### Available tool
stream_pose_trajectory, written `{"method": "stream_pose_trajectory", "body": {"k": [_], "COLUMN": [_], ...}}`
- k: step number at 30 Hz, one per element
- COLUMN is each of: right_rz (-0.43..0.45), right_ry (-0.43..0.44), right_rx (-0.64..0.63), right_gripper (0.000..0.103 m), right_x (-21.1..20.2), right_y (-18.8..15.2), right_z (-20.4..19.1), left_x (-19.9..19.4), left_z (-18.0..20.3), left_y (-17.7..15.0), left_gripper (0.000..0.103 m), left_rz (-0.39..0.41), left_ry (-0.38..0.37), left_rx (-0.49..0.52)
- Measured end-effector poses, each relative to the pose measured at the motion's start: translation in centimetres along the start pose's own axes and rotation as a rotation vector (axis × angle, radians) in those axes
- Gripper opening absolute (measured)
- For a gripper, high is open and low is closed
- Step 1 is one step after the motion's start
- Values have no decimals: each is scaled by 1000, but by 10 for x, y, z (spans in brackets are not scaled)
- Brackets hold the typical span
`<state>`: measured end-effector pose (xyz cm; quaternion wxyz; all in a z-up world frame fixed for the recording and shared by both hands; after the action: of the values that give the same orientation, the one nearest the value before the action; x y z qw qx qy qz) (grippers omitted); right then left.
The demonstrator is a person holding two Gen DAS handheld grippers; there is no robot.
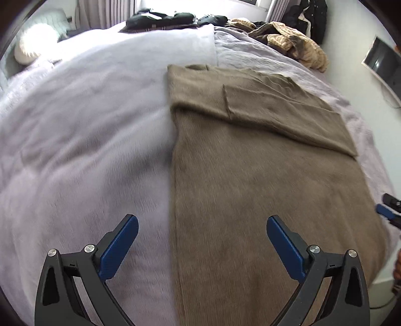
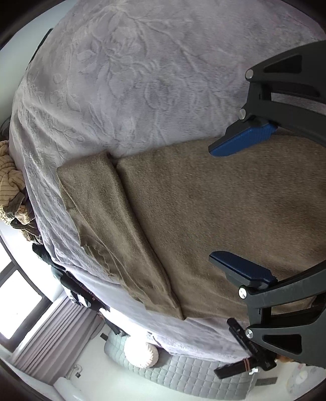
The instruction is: Fold small clothes
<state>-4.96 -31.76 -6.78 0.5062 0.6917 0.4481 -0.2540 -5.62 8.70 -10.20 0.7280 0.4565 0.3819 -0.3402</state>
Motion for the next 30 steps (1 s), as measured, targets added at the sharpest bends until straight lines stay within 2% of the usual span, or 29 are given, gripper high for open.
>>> {"method": "stream_pose_trajectory", "body": {"k": [5,10,14,20,27,30], "right_rz": [20,54,89,139,72,48], "right_ry": [67,123,175,233,422,470], "right_rx": [36,65,95,129,117,119], "right_gripper": [80,80,80,81,81,81], "right_x": [-8,-19,-26,-44,-48,-44], "right_y": [-20,-34,-41,-58,-99,-114], "right_z": [4,6,12,24,24,19], "left_x": [-15,-25,-27,-36,-47,-53], "left_z": [-9,-12,-10,-18,-24,-19], "left_y": [-15,-35,-54,-68,-86,-94], "left_gripper": [103,103,103,103,103,103], "left_rz": [5,-28,-56,-67,-127,-152], "left_ry": [-47,-111,-127,-167,-258,-291], "left_rx": [-1,4,21,3,55,83]}}
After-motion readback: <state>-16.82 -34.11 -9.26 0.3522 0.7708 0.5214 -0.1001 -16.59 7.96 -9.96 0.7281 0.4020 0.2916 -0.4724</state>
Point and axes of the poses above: each gripper's, at about its wrist camera, not at the fingertips, and x roughly the way its jaws point, z to its right, y to its top, the point moved 4 cm from there along x, roughly the way its jaws point, and after that the axes turned 15 degrees about -x, right-handed, at the moved point
